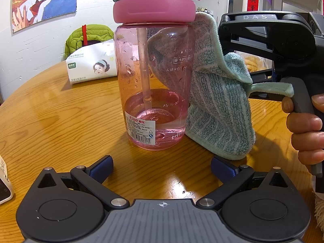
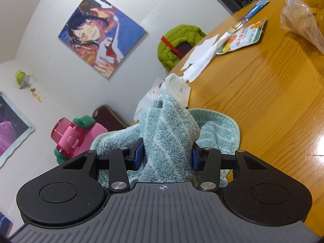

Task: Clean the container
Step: 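Press the towel in the right tool against the standing bottle's side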

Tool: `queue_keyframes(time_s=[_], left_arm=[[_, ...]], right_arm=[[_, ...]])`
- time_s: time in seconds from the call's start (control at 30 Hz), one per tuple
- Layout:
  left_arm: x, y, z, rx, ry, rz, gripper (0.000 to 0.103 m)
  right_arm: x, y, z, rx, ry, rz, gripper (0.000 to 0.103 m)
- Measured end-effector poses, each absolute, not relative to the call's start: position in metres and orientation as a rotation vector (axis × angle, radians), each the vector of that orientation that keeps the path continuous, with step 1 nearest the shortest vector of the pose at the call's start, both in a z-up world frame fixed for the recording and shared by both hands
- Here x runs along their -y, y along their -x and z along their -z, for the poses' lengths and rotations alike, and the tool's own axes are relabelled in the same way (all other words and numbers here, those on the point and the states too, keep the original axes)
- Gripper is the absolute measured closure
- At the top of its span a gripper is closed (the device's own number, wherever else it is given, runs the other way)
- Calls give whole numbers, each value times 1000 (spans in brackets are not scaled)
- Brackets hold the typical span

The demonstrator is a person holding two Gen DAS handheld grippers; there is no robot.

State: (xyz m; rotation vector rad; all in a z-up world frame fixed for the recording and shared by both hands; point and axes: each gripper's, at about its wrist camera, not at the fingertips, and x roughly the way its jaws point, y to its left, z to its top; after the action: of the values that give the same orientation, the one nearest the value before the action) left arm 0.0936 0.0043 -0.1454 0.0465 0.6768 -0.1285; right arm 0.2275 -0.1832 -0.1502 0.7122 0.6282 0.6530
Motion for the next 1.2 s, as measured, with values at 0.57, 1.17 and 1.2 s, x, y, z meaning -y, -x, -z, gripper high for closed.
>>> queue_keyframes(time_s=[0.57, 1.17, 1.2], left_arm=[[-5, -95, 146, -677, -46, 128, 0], [-5, -94, 146, -677, -46, 127, 0], [-5, -94, 146, -677, -46, 127, 0]], right_arm=[[184, -224, 149, -638, -717, -652, 53], [182, -227, 150, -662, -722, -644, 52], [182, -227, 150, -664, -723, -644, 52]])
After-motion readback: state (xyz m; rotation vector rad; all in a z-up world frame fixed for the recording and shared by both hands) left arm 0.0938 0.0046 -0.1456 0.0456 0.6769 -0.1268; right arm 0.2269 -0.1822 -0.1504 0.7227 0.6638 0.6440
